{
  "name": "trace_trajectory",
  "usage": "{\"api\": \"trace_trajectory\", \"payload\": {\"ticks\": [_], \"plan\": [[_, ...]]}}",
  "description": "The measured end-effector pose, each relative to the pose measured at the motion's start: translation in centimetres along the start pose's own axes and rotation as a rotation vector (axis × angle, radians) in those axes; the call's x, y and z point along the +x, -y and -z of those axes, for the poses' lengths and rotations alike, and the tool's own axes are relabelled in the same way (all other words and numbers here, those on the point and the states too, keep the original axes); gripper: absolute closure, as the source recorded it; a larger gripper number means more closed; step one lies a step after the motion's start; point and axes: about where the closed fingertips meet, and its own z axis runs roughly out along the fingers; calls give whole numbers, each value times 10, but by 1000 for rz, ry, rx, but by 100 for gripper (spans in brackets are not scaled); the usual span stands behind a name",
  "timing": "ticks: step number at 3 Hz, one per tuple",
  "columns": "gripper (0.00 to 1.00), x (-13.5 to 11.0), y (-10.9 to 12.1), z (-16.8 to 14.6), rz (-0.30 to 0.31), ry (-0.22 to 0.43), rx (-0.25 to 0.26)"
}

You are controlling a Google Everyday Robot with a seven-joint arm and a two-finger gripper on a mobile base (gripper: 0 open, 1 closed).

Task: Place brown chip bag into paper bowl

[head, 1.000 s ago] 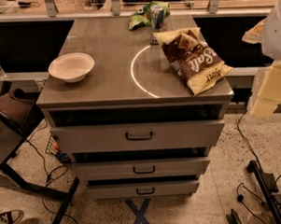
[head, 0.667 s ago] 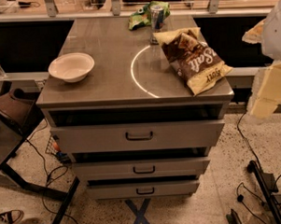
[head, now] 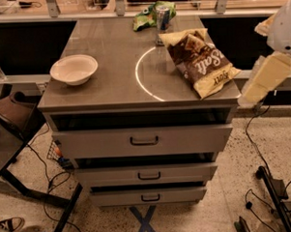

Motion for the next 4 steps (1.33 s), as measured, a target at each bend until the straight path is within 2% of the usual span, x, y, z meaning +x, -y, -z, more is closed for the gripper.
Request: {"api": "trace_trajectory", "payload": {"ticks": [1, 2, 3, 4], "plan": [[0, -5, 45, -16, -113, 84, 88], [0, -12, 82, -32, -204, 149, 124], [0, -9, 105, -57, -327, 183, 98], [0, -9, 105, -57, -326, 183, 98]]}}
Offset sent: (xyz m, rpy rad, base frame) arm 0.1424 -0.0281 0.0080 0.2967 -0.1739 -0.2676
